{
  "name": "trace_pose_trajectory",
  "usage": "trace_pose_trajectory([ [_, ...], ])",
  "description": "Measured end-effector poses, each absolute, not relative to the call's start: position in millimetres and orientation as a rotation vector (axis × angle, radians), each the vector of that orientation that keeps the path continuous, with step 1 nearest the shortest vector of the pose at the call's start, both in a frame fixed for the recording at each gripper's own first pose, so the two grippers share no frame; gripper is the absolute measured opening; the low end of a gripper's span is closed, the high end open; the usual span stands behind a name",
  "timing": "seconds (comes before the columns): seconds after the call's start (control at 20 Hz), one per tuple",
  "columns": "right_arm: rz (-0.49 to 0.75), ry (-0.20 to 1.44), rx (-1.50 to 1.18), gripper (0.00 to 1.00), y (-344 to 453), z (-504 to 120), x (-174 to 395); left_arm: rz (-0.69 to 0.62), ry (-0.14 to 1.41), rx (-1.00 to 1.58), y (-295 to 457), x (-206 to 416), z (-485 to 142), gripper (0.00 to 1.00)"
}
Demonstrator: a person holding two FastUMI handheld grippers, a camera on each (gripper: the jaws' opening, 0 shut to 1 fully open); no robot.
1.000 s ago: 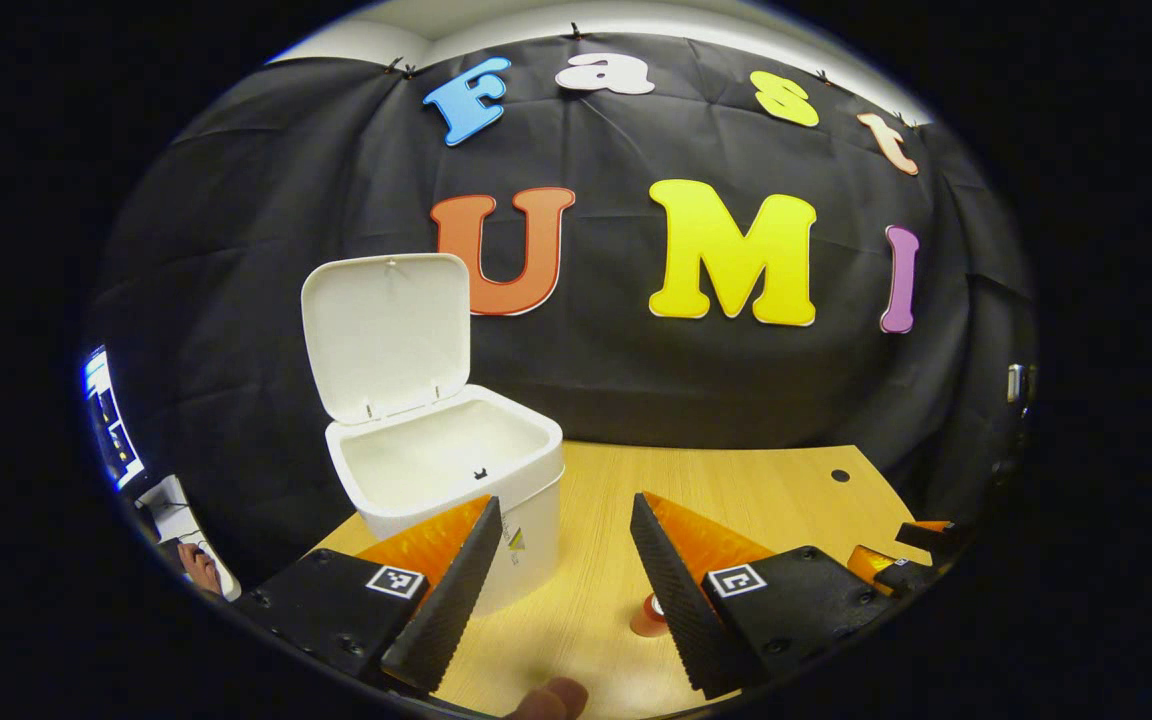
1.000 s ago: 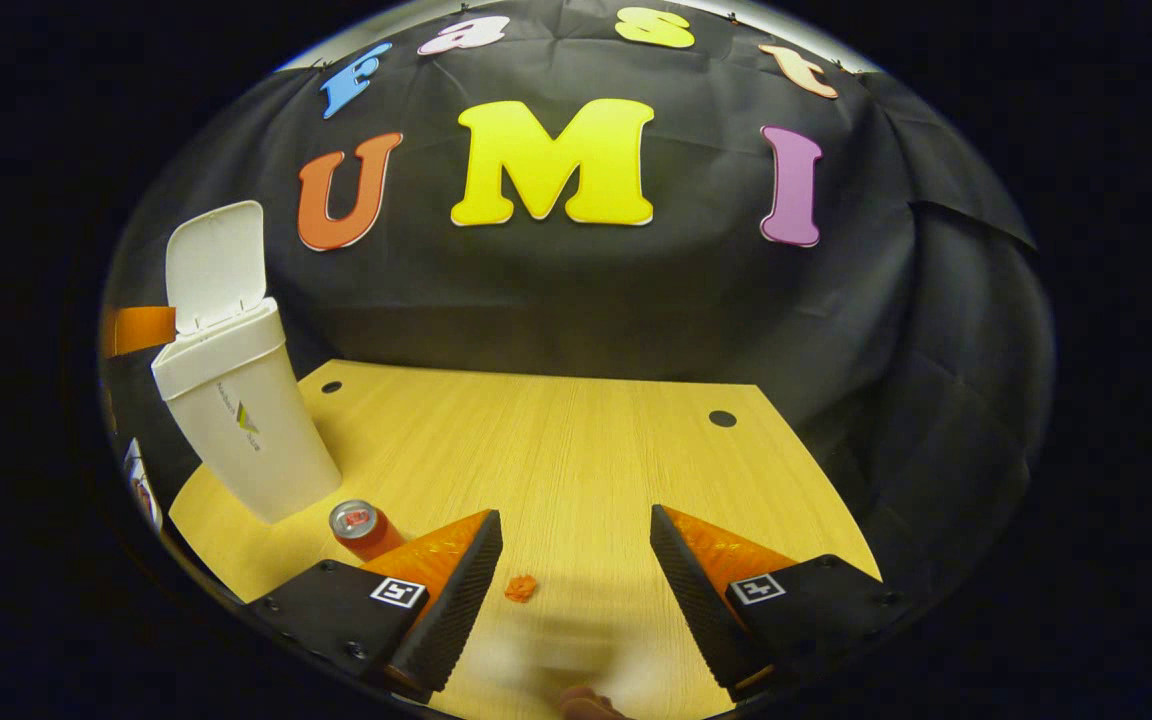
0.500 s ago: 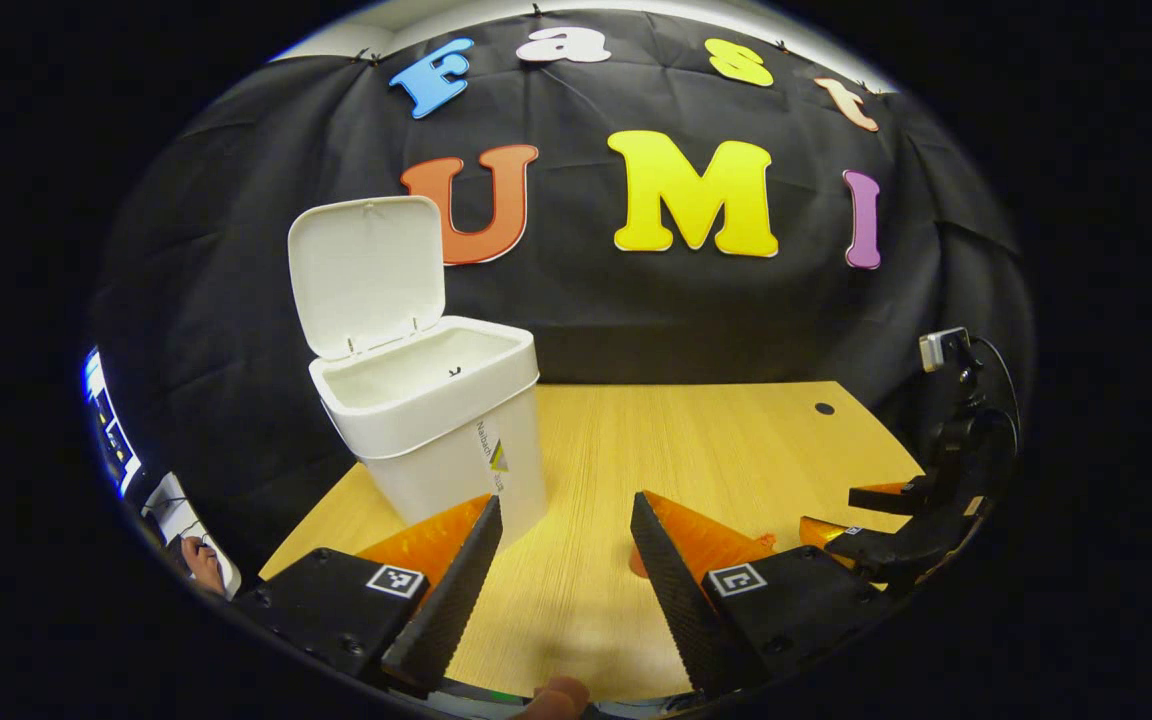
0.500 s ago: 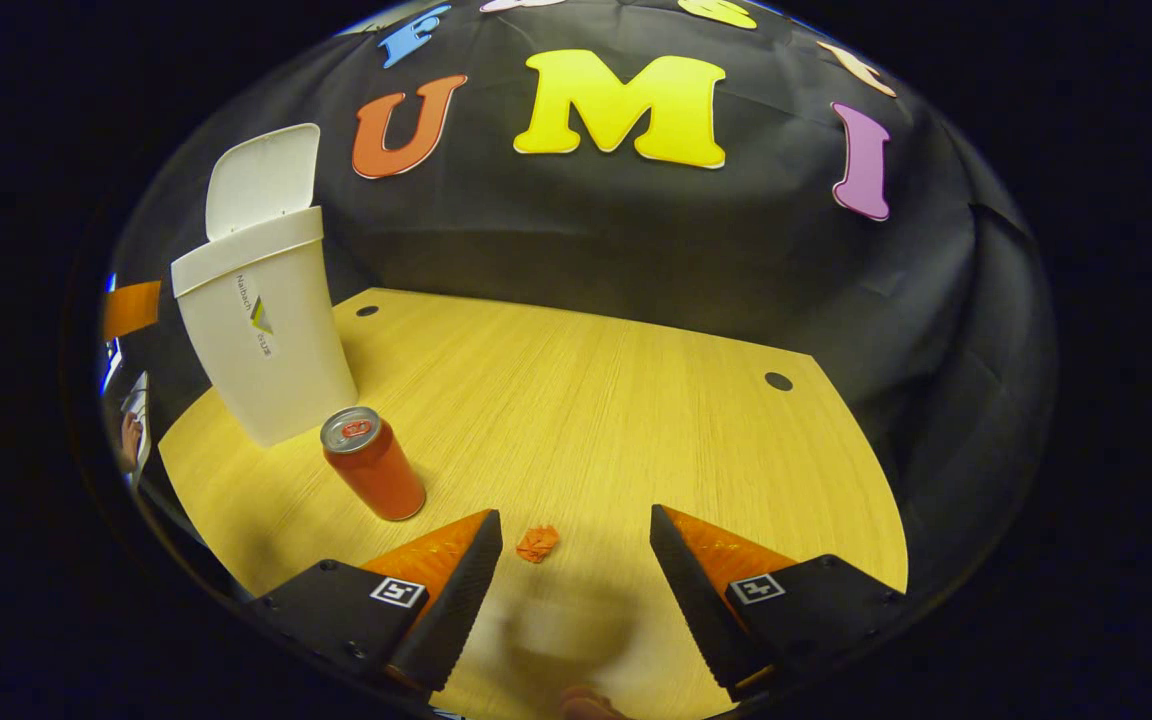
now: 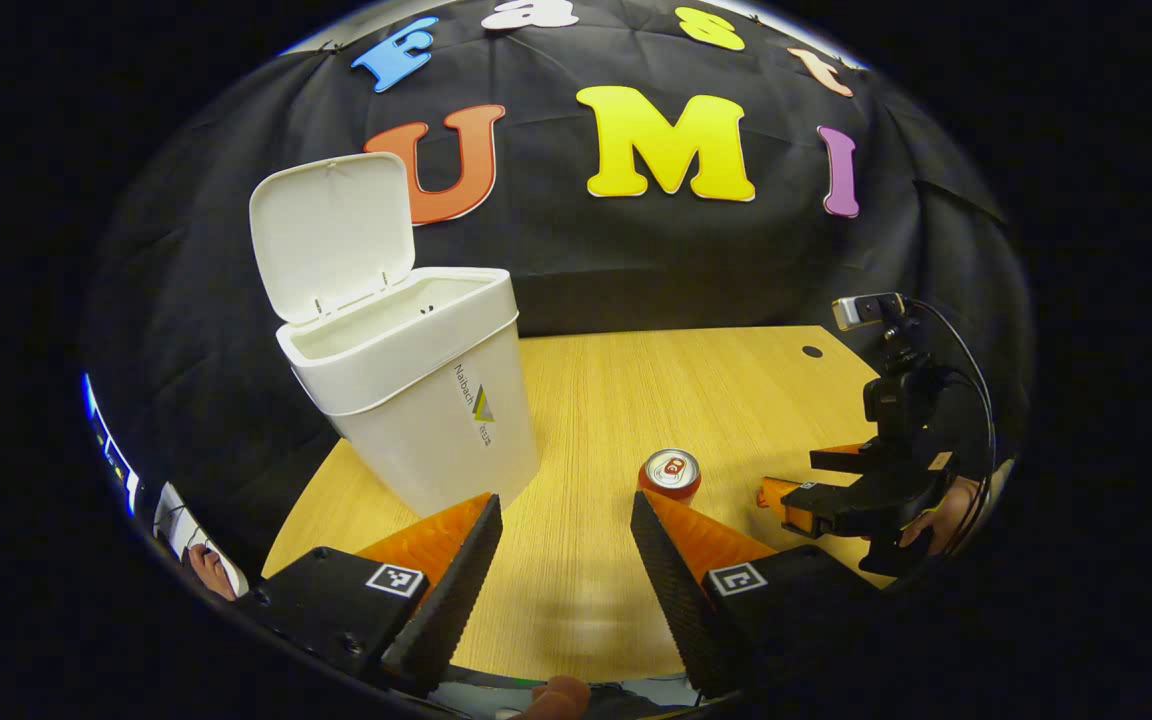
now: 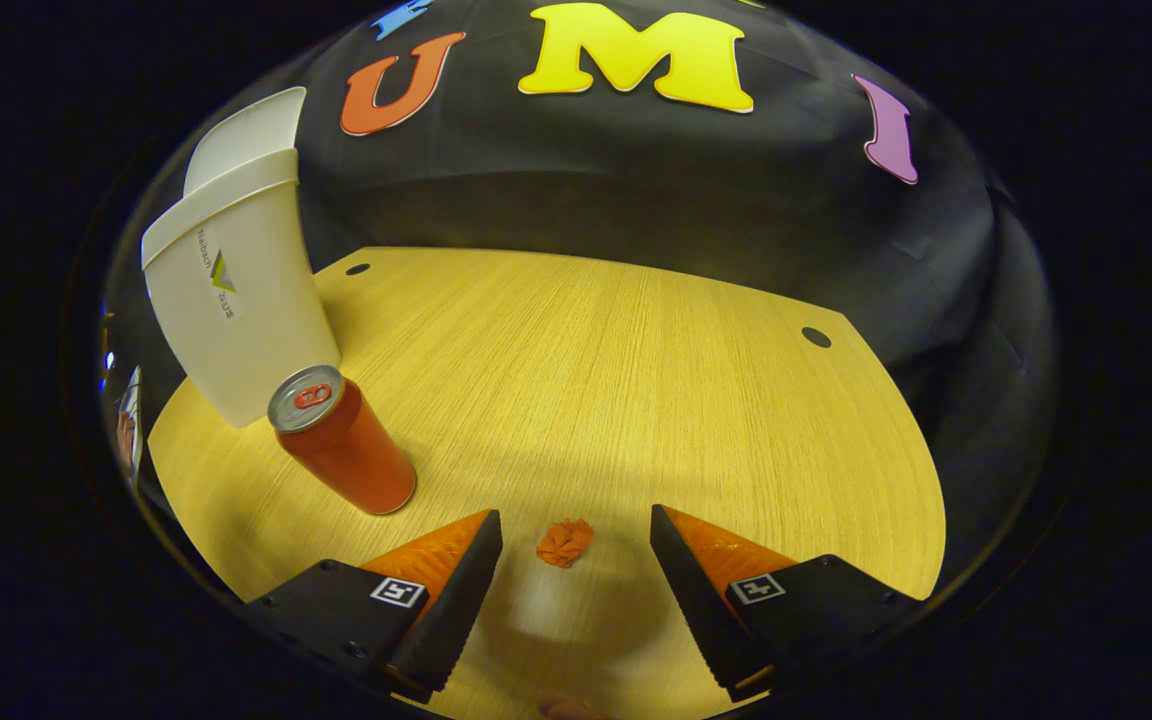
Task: Press the lid of the desktop garbage bin to open it, pick up the crumpled paper on the desktop and throw it into the bin, then pick up the pop can on the desktop and drop it into the bin, and finally close the garbage bin lid.
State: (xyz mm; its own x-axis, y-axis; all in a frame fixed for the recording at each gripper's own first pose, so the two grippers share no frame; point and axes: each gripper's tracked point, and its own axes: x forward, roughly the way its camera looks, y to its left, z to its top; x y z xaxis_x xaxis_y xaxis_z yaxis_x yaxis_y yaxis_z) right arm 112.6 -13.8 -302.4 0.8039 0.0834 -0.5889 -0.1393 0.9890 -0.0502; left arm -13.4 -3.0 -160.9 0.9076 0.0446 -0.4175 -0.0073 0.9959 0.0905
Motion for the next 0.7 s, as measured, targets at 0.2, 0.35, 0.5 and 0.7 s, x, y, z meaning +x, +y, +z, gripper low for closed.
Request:
trace_pose_trajectory([
  [0.2,0.101,0.687,-0.102,0.94,-13.4,-323.5,130.6,0.018,0.437,0.08,-8.1,-6.0,-164.6,0.88],
  [0.35,0.087,0.729,-0.097,0.94,-15.5,-336.7,137.0,0.017,0.448,0.072,-12.9,-4.6,-168.2,0.88],
  [0.5,0.116,0.765,-0.092,0.92,-11.0,-347.3,134.4,0.017,0.456,0.075,-13.0,-4.2,-171.2,0.88],
  [0.7,0.122,0.786,-0.086,0.77,-5.9,-348.4,134.9,0.018,0.467,0.08,-13.0,-4.0,-175.2,0.88],
])
